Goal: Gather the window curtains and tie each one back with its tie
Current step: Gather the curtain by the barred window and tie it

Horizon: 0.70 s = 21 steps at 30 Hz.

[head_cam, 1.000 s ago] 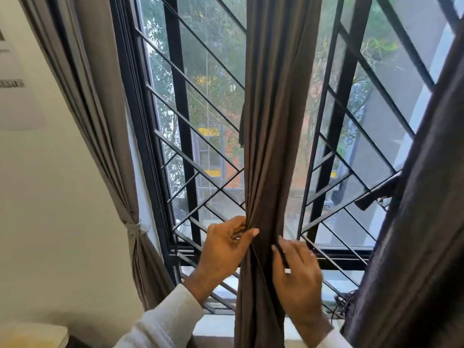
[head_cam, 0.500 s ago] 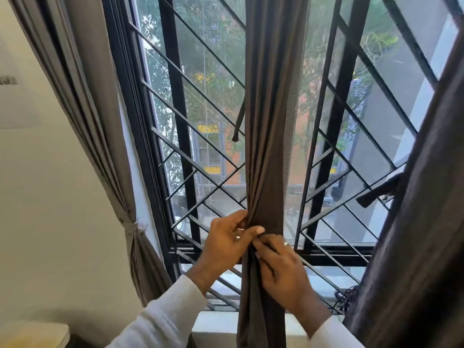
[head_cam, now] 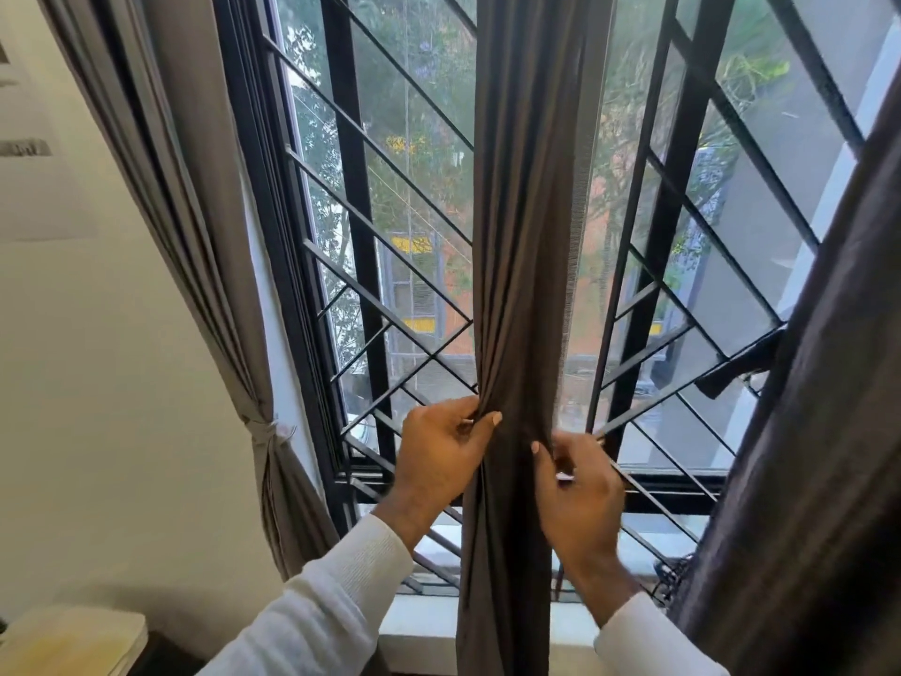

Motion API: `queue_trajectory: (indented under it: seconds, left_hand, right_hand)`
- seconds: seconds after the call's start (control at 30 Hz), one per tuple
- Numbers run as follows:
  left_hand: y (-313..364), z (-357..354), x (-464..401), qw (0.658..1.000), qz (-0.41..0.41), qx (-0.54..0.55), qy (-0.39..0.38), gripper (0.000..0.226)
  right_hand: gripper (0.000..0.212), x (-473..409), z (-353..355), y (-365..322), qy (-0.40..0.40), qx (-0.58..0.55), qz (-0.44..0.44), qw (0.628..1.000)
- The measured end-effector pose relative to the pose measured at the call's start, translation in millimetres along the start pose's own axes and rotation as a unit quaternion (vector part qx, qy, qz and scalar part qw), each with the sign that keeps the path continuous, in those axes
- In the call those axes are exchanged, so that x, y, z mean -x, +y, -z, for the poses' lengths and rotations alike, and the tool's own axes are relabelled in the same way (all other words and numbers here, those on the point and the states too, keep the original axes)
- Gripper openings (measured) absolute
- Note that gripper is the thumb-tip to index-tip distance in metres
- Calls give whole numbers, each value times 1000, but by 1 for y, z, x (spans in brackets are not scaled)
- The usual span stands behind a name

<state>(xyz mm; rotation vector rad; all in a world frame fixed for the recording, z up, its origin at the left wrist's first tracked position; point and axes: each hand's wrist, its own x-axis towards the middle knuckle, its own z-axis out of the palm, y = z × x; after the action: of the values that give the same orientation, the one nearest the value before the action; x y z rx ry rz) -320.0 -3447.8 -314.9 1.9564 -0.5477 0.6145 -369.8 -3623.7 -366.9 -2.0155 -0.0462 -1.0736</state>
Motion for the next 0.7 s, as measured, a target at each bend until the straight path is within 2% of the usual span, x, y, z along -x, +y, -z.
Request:
queue_trajectory:
  seconds: [0.13,0.27,0.33,0.43,0.5,0.6,0.7]
  left_hand:
    - [3,-3,0,998,-40,-48,-32,16]
    - [1,-5,-1,994,-62,-11,-93,28]
    - [0,-2,-3,991,-55,21,-117,24]
    - [-2,3,-2,990,-15,87,-107,29]
    - [-6,6,0,981,9,160,-104,35]
    - [-10,8,1,964,31,232,-125,43]
    - [-9,10,0,946,61,282,-150,47]
  right_hand:
    - [28,18,-14,3,-59,41,126,989]
    - [40,17,-17,5,-84,32,137,987]
    - [41,16,-14,10,-117,31,149,981]
    - [35,12,-5,13,-171,-6,171,970]
    - [27,5,2,13,-156,-63,109,980]
    - [23,-8,4,16,-88,-104,-44,990]
    - [33,-18,-1,15,-134,-135,-85,978]
